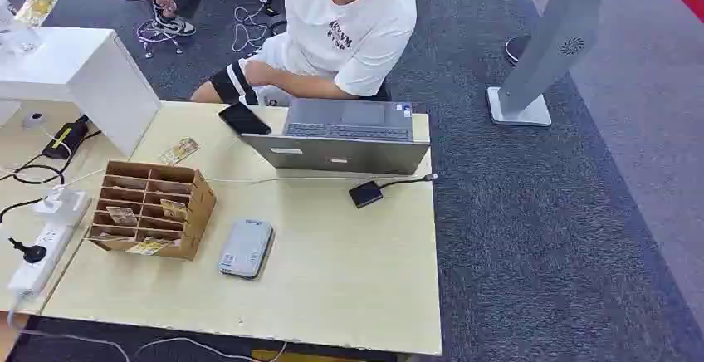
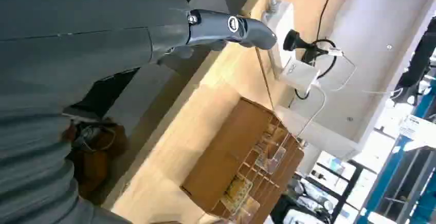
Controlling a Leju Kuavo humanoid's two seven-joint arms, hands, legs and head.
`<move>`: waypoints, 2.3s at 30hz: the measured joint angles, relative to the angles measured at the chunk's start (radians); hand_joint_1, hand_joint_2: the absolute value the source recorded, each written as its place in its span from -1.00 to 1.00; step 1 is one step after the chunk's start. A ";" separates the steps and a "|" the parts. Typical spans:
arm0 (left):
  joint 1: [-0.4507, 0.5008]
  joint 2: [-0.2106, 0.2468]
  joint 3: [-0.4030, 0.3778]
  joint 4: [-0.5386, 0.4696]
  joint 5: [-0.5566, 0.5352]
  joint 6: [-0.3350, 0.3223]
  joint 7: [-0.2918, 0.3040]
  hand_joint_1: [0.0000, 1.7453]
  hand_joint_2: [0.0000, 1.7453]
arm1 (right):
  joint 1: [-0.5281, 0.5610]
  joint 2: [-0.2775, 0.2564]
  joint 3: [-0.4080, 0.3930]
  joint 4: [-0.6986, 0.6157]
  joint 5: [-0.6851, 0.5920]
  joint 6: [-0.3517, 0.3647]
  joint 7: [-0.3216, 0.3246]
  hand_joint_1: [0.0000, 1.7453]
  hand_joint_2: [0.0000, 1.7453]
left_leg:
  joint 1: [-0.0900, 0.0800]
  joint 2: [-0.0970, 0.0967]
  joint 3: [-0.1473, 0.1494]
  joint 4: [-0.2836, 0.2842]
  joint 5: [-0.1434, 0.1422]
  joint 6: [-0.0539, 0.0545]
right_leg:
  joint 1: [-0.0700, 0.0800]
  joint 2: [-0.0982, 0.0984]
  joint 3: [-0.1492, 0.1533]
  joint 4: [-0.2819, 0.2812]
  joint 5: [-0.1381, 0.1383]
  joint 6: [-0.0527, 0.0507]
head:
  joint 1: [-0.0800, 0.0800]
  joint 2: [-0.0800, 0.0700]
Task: Pass the card to the sensor for recognition and then transmit it.
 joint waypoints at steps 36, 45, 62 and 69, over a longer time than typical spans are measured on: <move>0.152 0.512 -1.292 -0.837 -0.927 1.662 0.388 -1.00 1.00 | -0.017 0.026 0.035 0.000 0.144 -0.027 0.125 -1.00 1.00 | 0.001 -0.005 -0.003 0.001 0.005 -0.001 | 0.001 -0.005 -0.004 0.002 0.003 -0.002 | 0.001 0.000; 0.007 0.642 -1.366 -0.690 -1.073 1.663 0.517 -1.00 1.00 | -0.022 0.026 0.053 0.000 0.175 -0.012 0.137 -1.00 1.00 | 0.001 -0.004 -0.003 0.001 0.006 -0.002 | 0.001 -0.004 -0.004 0.003 0.003 -0.003 | 0.001 0.000; -0.073 0.683 -1.423 -0.604 -1.067 1.647 0.556 -1.00 1.00 | -0.025 0.026 0.060 0.000 0.196 -0.013 0.156 -1.00 1.00 | 0.001 -0.004 -0.004 0.001 0.006 -0.001 | 0.001 -0.004 -0.005 0.003 0.003 -0.003 | 0.001 0.000; -0.105 0.684 -1.463 -0.579 -1.077 1.635 0.570 1.00 1.00 | -0.026 0.026 0.068 0.000 0.201 -0.013 0.155 -1.00 1.00 | 0.001 -0.004 -0.004 0.001 0.006 -0.001 | 0.001 -0.004 -0.005 0.003 0.003 -0.003 | 0.000 0.000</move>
